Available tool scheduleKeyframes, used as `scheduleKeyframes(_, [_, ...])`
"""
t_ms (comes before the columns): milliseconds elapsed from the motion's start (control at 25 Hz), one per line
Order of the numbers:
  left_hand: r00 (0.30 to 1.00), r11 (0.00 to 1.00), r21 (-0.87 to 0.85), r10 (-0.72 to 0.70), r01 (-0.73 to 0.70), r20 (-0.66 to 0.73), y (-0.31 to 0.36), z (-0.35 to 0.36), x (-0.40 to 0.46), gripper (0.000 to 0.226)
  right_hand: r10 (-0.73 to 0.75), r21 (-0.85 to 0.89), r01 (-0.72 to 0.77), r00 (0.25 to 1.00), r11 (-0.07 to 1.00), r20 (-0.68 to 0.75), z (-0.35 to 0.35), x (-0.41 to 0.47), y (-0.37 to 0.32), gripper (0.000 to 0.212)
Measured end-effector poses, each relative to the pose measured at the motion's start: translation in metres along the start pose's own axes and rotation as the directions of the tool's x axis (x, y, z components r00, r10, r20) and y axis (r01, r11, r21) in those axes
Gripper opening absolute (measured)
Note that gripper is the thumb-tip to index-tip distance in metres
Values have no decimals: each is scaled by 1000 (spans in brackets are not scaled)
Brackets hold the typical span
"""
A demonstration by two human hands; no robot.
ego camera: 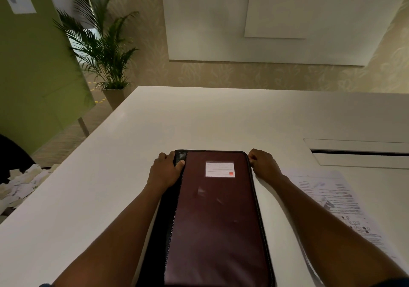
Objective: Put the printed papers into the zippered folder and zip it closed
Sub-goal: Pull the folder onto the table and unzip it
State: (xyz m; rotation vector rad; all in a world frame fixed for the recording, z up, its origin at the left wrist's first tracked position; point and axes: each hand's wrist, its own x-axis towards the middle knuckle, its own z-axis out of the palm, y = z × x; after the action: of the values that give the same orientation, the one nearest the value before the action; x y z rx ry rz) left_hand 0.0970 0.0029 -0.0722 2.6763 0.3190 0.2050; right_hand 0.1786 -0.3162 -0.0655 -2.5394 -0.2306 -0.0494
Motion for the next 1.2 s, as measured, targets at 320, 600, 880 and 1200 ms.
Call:
scheduleKeyframes(320, [1000,1000,2,-13,13,10,3,-6,-33,45,-29,-12,29,999,1000,15,-4,-35,-1,20])
scheduleKeyframes(600, [994,992,47,113,-113,8,9,-9,-72,64,-50,-124,51,999,991,14,-6,-79,-10,17])
scheduleKeyframes(880, [976,991,-69,123,-113,182,-1,-16,-117,82,-62,-188,58,998,981,-16,-1,-121,-19,17])
scheduleKeyframes(1200, [969,990,-93,127,-109,212,-10,-21,-157,88,-49,-190,41,998,981,-37,-4,-179,-22,17])
